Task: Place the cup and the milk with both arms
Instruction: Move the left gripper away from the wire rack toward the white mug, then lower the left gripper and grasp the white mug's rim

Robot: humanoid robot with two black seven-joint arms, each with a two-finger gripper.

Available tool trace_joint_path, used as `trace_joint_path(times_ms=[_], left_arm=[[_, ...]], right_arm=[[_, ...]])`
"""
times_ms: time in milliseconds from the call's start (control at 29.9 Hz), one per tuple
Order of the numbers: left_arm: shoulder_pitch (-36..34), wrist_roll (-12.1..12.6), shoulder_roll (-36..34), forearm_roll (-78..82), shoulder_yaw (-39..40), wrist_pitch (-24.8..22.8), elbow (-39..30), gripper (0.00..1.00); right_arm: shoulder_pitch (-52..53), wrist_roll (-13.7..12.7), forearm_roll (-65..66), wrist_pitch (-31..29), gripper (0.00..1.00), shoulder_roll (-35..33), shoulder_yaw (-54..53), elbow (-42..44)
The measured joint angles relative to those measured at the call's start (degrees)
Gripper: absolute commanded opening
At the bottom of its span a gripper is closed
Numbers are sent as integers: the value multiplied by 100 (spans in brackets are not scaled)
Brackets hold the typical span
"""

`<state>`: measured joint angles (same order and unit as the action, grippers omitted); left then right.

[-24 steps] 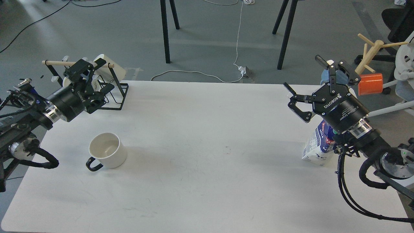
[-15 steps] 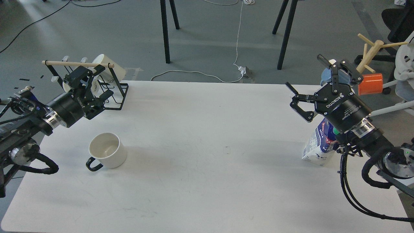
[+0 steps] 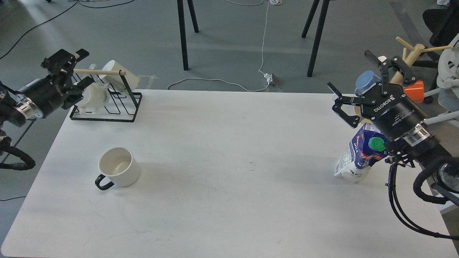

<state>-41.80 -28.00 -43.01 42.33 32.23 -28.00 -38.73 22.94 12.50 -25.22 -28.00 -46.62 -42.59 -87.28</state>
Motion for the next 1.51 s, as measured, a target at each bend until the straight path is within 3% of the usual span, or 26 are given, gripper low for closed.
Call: trace_joint_path(times_ms=[201, 368, 569, 971, 1507], left_arm=[[-622, 0, -117, 2218, -7, -1, -111, 99], [-659, -1, -460, 4296, -105, 0, -1081, 99], [-320, -1, -843, 5332, -588, 0, -1883, 100], [318, -1, -813, 5891, -652, 0, -1711, 99], [568, 1, -340, 5888, -660, 0, -1166, 99]], right_arm=[[9, 0, 0, 0, 97, -13, -213, 50], [24, -7, 0, 0, 97, -46, -230, 66], [4, -11, 3, 0, 97, -117, -231, 100], [-11, -11, 8, 0, 97, -120, -194, 115], [-110, -5, 9, 0, 97, -120, -193, 104]])
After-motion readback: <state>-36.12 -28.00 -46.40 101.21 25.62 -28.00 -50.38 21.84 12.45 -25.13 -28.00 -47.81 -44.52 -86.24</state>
